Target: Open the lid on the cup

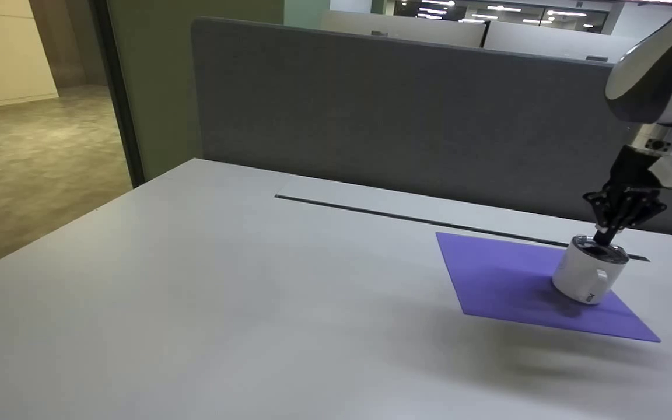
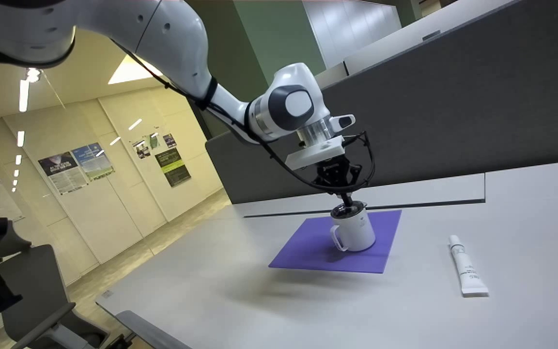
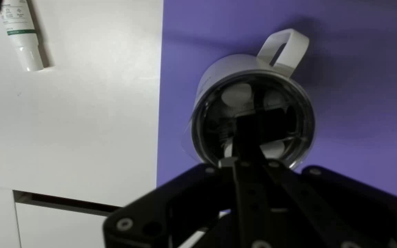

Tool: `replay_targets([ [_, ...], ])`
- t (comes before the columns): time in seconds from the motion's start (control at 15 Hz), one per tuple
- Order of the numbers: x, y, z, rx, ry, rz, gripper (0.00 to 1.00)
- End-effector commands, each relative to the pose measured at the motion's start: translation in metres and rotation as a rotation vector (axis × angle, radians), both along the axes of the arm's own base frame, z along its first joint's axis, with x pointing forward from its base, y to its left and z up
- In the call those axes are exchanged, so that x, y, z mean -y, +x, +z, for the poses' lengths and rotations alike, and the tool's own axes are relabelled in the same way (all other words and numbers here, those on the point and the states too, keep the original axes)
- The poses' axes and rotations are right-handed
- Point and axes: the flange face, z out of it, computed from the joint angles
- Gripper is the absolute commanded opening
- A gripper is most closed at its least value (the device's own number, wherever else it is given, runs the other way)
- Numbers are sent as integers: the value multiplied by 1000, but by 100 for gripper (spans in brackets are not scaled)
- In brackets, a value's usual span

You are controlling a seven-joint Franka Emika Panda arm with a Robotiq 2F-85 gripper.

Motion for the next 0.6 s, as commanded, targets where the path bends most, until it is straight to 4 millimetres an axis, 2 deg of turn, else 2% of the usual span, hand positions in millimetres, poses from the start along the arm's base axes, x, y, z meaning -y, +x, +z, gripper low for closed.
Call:
replay_targets([
  [0.0,-5,-5,0,-1,6,17,0],
  [0.53,-9,-6,-10,-21,25,24,0],
])
